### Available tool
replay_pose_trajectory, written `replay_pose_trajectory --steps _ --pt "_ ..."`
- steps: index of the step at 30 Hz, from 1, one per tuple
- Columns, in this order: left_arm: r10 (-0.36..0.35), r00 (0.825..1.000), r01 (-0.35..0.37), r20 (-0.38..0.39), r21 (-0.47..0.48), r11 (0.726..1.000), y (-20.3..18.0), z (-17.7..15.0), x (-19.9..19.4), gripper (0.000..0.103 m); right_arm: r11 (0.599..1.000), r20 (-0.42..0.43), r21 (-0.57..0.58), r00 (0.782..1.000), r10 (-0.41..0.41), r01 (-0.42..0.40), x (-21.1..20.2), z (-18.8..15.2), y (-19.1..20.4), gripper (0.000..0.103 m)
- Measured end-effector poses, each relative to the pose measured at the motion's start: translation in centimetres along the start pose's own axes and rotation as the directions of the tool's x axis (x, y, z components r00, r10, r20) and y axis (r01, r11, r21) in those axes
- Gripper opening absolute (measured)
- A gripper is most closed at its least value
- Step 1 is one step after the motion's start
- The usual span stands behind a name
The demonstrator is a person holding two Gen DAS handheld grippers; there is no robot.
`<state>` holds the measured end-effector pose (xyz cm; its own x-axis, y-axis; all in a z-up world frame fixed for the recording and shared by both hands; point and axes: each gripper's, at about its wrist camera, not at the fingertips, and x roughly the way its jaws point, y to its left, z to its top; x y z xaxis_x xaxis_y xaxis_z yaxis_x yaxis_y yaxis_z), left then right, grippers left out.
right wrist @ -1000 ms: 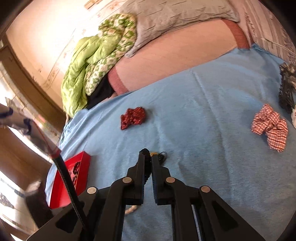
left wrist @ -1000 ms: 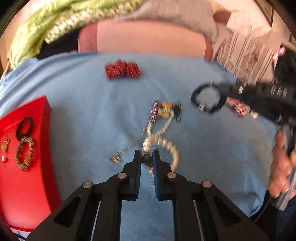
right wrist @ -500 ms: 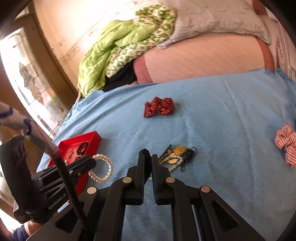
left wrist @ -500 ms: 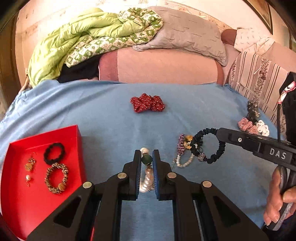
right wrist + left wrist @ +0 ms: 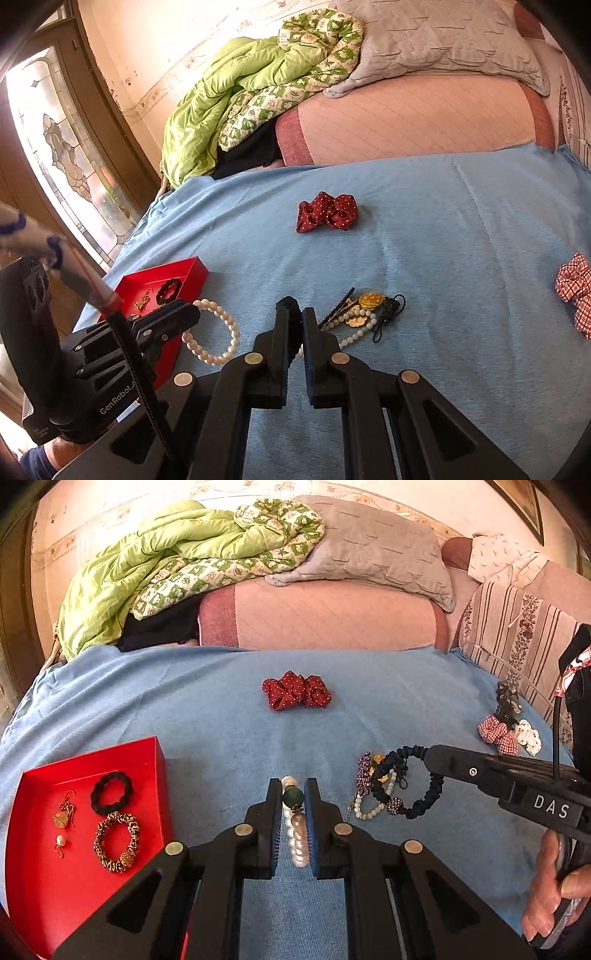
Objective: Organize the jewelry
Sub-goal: 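Carry both bracelets over the red tray and open both tools to release them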
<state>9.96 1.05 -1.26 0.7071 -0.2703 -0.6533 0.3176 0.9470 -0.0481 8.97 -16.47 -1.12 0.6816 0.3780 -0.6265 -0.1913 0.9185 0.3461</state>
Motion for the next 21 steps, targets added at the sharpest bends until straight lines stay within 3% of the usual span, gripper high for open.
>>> replay_pose_trajectory --steps 21 --pt "0.009 0.999 -0.009 0.043 -0.012 1.000 0.9 0.0 -1.8 0.011 1.000 0.002 -0.011 1.000 -0.008 0.008 0.1 -0.6 1.1 0.008"
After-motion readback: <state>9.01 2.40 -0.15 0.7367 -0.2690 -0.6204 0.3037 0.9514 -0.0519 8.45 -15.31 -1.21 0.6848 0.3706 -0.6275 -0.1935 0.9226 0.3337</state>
